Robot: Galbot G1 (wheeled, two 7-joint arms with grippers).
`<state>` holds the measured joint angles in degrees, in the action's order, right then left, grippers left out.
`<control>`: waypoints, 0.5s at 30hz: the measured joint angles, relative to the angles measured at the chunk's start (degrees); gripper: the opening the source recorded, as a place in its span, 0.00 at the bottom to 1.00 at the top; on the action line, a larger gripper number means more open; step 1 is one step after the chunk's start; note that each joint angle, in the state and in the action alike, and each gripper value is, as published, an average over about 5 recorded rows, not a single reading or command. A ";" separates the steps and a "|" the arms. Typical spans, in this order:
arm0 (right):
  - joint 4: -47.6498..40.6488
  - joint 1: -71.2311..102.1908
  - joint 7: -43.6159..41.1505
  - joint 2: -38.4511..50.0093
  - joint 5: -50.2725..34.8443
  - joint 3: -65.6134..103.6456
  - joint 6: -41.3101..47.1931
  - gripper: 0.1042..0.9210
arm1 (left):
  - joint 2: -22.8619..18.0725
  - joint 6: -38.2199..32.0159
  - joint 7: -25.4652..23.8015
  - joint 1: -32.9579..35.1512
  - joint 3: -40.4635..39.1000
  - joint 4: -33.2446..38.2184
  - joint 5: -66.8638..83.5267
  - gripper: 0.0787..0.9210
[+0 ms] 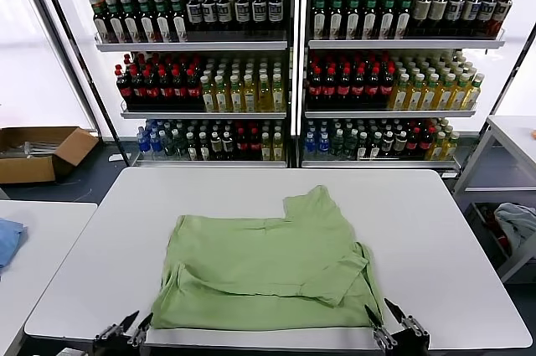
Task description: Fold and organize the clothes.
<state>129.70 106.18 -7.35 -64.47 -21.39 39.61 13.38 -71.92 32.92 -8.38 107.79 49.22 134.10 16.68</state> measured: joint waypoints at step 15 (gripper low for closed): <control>-22.40 -36.95 -3.07 8.02 -10.44 -13.74 8.36 0.88 | 11.89 0.07 -0.58 -19.36 -6.91 -13.33 13.62 0.87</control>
<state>107.30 69.22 -10.41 -56.45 -31.83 25.87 21.73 -60.02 32.98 -8.97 88.42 42.32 120.77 30.30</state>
